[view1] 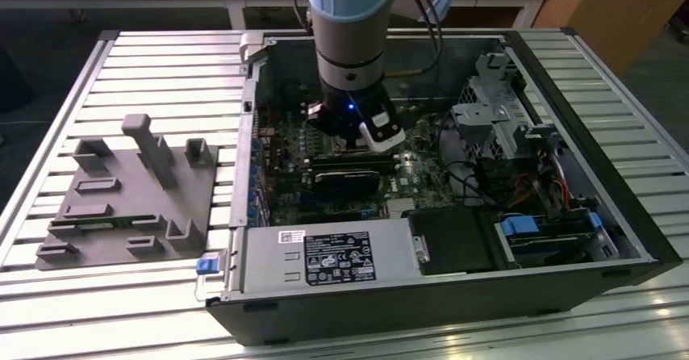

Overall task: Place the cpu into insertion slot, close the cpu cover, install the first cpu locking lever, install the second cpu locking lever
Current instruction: 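Install the second cpu locking lever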

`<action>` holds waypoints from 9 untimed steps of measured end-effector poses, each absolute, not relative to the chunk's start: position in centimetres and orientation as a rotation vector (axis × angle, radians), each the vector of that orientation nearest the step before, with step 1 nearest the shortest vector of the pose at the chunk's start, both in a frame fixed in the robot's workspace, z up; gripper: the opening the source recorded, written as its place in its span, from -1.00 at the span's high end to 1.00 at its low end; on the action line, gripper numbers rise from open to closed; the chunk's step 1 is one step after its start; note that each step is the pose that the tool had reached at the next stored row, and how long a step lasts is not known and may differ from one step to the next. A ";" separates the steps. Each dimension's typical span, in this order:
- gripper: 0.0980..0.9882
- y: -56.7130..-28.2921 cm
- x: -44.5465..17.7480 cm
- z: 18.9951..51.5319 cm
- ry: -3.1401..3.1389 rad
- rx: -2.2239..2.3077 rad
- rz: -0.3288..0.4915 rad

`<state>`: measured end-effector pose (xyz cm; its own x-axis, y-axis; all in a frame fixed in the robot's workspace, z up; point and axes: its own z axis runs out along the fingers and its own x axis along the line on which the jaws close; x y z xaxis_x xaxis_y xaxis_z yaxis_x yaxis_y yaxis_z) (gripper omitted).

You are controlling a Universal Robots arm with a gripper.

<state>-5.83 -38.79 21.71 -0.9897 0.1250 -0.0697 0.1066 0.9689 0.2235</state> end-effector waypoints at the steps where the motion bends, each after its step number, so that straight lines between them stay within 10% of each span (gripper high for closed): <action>1: 0.98 -38.6 -5.7 21.7 3.034 0.179 0.334; 9: 0.98 -36.8 -4.7 21.6 3.040 0.176 0.271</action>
